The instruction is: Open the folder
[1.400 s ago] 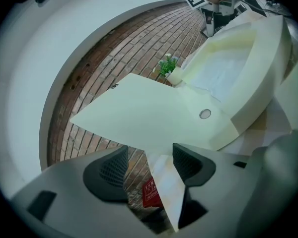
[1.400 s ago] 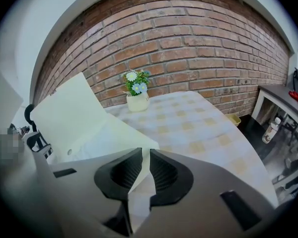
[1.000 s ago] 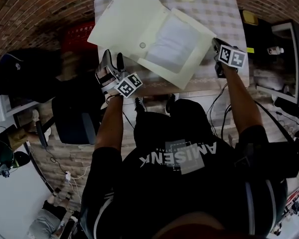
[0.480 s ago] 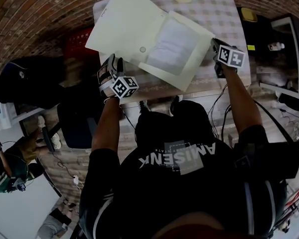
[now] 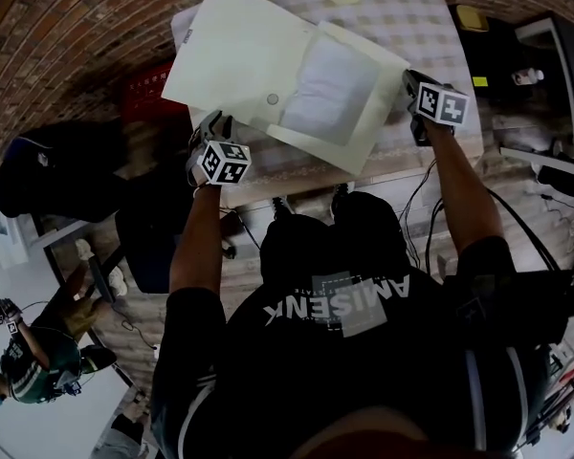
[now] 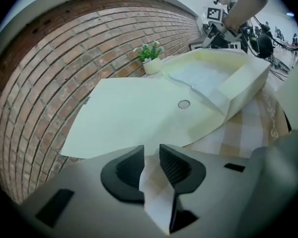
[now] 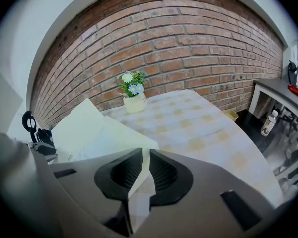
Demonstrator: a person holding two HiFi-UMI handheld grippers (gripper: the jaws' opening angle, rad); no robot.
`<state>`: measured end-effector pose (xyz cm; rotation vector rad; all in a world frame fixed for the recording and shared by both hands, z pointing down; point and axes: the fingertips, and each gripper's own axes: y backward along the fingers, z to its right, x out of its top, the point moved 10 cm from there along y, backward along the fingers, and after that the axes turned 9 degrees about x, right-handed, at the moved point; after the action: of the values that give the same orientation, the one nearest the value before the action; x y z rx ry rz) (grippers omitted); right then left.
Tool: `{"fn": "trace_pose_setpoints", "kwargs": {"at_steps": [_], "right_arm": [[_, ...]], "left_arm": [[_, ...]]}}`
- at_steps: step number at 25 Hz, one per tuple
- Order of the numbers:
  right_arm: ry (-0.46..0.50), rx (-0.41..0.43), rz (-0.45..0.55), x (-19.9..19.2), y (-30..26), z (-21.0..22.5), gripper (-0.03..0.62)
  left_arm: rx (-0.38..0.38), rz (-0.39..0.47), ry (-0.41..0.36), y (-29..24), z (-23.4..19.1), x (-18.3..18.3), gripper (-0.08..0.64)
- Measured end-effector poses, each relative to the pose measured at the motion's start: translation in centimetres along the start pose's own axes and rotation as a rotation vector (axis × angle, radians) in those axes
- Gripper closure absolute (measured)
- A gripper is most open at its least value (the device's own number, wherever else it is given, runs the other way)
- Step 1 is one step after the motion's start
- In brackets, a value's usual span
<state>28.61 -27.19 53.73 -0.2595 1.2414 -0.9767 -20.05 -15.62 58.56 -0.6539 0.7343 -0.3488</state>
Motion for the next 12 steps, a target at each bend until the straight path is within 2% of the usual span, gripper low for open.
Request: {"fn": "trace_pose_setpoints", "kwargs": {"at_steps": [7,12], "right_arm": [[-0.018,-0.022,0.008,0.1,-0.1,-0.4,0.517],[-0.032,-0.039,0.014,0.0,0.0,-0.5,0.517]], "left_arm": [[-0.148,-0.049,0.097,-1.3,-1.0,-0.4,0.480],[-0.233,-0.083,0.127,-2.0,-1.4,-0.4,0.485]]}}
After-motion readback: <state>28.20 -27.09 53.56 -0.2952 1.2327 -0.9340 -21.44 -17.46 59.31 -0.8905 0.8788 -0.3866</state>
